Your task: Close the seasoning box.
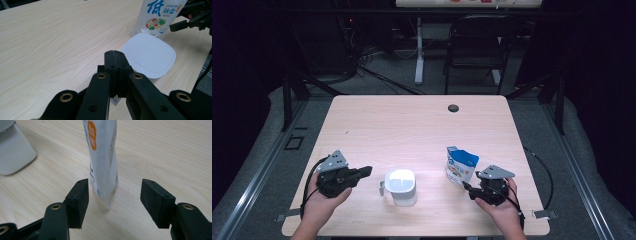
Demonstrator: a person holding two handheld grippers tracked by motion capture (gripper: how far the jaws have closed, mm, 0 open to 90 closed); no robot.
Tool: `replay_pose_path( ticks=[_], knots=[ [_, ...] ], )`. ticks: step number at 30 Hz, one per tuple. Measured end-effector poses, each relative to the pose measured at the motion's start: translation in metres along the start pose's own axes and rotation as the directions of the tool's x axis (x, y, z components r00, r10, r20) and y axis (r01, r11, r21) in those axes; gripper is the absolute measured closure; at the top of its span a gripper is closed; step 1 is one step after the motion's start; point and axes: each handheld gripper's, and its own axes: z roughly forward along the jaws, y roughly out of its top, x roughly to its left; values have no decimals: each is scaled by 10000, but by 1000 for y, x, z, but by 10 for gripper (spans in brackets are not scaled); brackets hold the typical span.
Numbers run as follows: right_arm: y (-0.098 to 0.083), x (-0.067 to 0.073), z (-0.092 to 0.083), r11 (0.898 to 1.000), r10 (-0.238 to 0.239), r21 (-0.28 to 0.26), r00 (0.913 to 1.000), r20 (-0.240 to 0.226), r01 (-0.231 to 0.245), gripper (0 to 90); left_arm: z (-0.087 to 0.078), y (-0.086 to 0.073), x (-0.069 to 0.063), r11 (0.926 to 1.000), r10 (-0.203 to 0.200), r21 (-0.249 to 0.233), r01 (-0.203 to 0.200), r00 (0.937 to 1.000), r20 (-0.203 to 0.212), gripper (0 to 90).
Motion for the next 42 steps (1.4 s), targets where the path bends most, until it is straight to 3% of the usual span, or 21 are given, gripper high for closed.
replay_pose_path(
  ticks=[8, 12, 15, 23, 28, 32, 42],
  knots=[
    [-7, -2, -9, 9989, -150, 447, 9999, 15, 150, 395, 5, 6, 9, 9998, -214, 50, 216, 9991, -354, 900],
    [-10, 0, -10, 9978, 258, 609, 9995, 187, -269, 398, 7, 3, 11, 9995, -272, 172, 281, 9984, -499, 900],
    [-13, 1, -10, 9962, 542, 671, 9985, 98, -547, 400, 10, -5, 11, 9990, -285, 314, 303, 9979, -586, 900],
    [-14, 11, -12, 9977, 440, 513, 9990, -66, -436, 400, 12, -35, 11, 9965, -388, 702, 462, 9939, -1030, 885],
    [-17, 14, -12, 9966, 758, 341, 9971, -72, -755, 402, 11, -54, 14, 9941, -676, 767, 765, 9913, -1131, 871],
    [-18, 16, -11, 9965, 770, 346, 9970, -126, -765, 402, 14, -68, 15, 9905, -683, 1107, 817, 9904, -1198, 865],
    [-21, 20, -8, 9983, 411, 414, 9991, -108, -406, 405, 15, -81, 22, 9903, -841, 981, 980, 9869, -1375, 840]
  ],
)
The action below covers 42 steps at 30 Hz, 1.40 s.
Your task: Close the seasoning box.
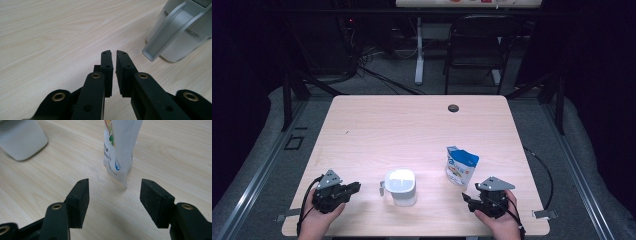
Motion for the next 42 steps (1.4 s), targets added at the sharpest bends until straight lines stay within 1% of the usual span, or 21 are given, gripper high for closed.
replay_pose_path(
  ticks=[2, 3, 5, 8, 9, 10, 11, 12, 14, 15, 19, 20, 22, 23, 27, 30, 31, 35, 37, 38, 42],
  knots=[
    [-1, 0, 0, 10000, -23, 16, 10000, -2, 23, 406, 0, -1, 0, 10000, 0, 42, 0, 10000, -51, 818],
    [-1, 0, 0, 10000, 35, -33, 10000, -53, -35, 406, 0, -2, 0, 10000, -3, -63, 3, 10000, -75, 808],
    [-2, 1, 0, 10000, 2, -21, 10000, -54, -2, 405, 1, -4, 1, 10000, 82, -54, -83, 9998, -160, 783],
    [-3, 1, 1, 10000, -28, -29, 9999, -99, 28, 405, 2, -7, 5, 10000, -43, 19, 43, 9999, -109, 739],
    [-4, 1, 2, 10000, 1, -98, 10000, -70, -1, 405, 3, -8, 5, 9999, -89, -87, 88, 9998, -198, 720],
    [-4, 1, 2, 10000, -51, -33, 10000, -73, 50, 405, 4, -9, 5, 9998, -155, -130, 152, 9996, -231, 689],
    [-4, 1, 2, 10000, -81, 6, 9999, -85, 82, 405, 4, -10, 6, 9999, -131, -47, 130, 9995, -300, 649],
    [-5, 2, 4, 10000, -89, -39, 9999, -68, 88, 405, 6, -11, 7, 9997, -176, -152, 171, 9993, -342, 613],
    [-6, 3, 5, 9998, -167, -92, 9999, -27, 167, 405, 9, -14, 7, 9998, -181, -101, 178, 9992, -353, 550],
    [-6, 3, 5, 9996, -279, 3, 9996, 13, 279, 405, 10, -15, 7, 9998, -167, -89, 164, 9992, -352, 526],
    [-7, 4, 7, 9996, -247, -101, 9997, -4, 247, 405, 16, -17, 7, 9999, -158, -27, 157, 9990, -416, 477],
    [-7, 4, 8, 9997, -232, -91, 9997, 3, 232, 405, 17, -17, 7, 9998, -170, 38, 172, 9990, -421, 467],
    [-8, 4, 9, 9997, -241, -103, 9997, -10, 241, 405, 19, -18, 7, 9998, -216, -26, 215, 9987, -463, 466],
    [-8, 3, 9, 9995, -327, -5, 9995, 38, 327, 405, 19, -19, 7, 9998, -217, -21, 216, 9990, -403, 463],
    [-8, 2, 8, 9995, -316, -97, 9995, 82, 316, 405, 21, -19, 7, 9998, -186, 35, 188, 9989, -426, 460],
    [-9, 2, 8, 9995, -231, -194, 9997, 93, 232, 405, 22, -20, 7, 9998, -221, -4, 221, 9985, -506, 453],
    [-9, 1, 8, 9995, -300, -107, 9995, 119, 302, 405, 22, -20, 7, 9997, -250, -43, 248, 9983, -519, 450],
    [-10, 0, 10, 9997, -224, -121, 9997, 125, 225, 405, 21, -20, 8, 9998, -203, 26, 204, 9981, -577, 442],
    [-10, 0, 11, 9997, -212, -141, 9997, 86, 213, 405, 21, -20, 8, 9997, -227, -50, 224, 9972, -714, 441],
    [-10, 0, 11, 9996, -245, -111, 9997, 96, 246, 405, 21, -19, 9, 9998, -220, 22, 221, 9979, -606, 440],
    [-10, -1, 11, 9995, -273, -137, 9996, 78, 274, 405, 19, -19, 10, 9997, -233, -129, 224, 9970, -737, 431]
  ],
)
